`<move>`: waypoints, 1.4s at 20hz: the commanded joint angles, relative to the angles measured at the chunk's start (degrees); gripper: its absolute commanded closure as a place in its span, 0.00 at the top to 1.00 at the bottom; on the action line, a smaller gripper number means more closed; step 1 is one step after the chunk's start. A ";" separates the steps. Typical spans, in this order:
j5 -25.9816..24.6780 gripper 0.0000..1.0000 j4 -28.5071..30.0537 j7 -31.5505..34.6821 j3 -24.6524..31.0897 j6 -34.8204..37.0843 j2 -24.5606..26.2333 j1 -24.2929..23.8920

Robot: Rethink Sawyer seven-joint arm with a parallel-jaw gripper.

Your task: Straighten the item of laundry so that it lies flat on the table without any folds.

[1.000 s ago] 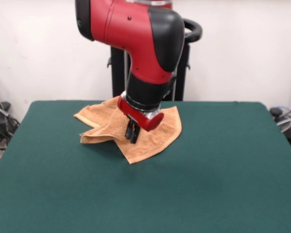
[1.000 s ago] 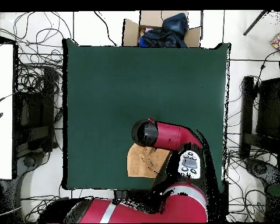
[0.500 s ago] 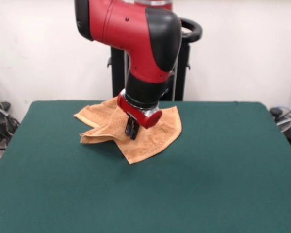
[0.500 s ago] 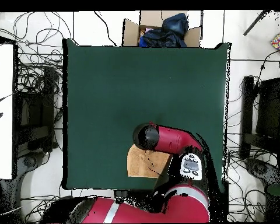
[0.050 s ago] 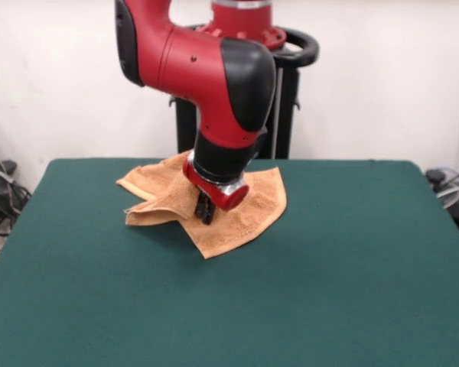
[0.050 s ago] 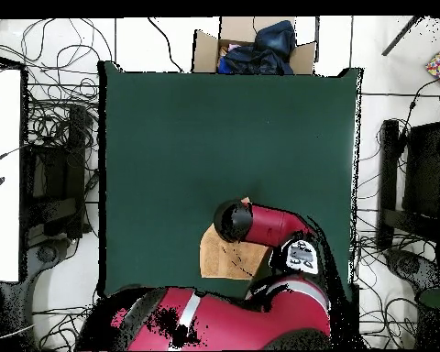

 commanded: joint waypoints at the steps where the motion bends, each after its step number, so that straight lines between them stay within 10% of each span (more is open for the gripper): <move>1: -1.48 0.00 1.37 4.29 4.43 -5.52 5.15 -0.86; 28: -0.09 0.00 -2.37 4.35 14.28 -15.20 12.98 -4.15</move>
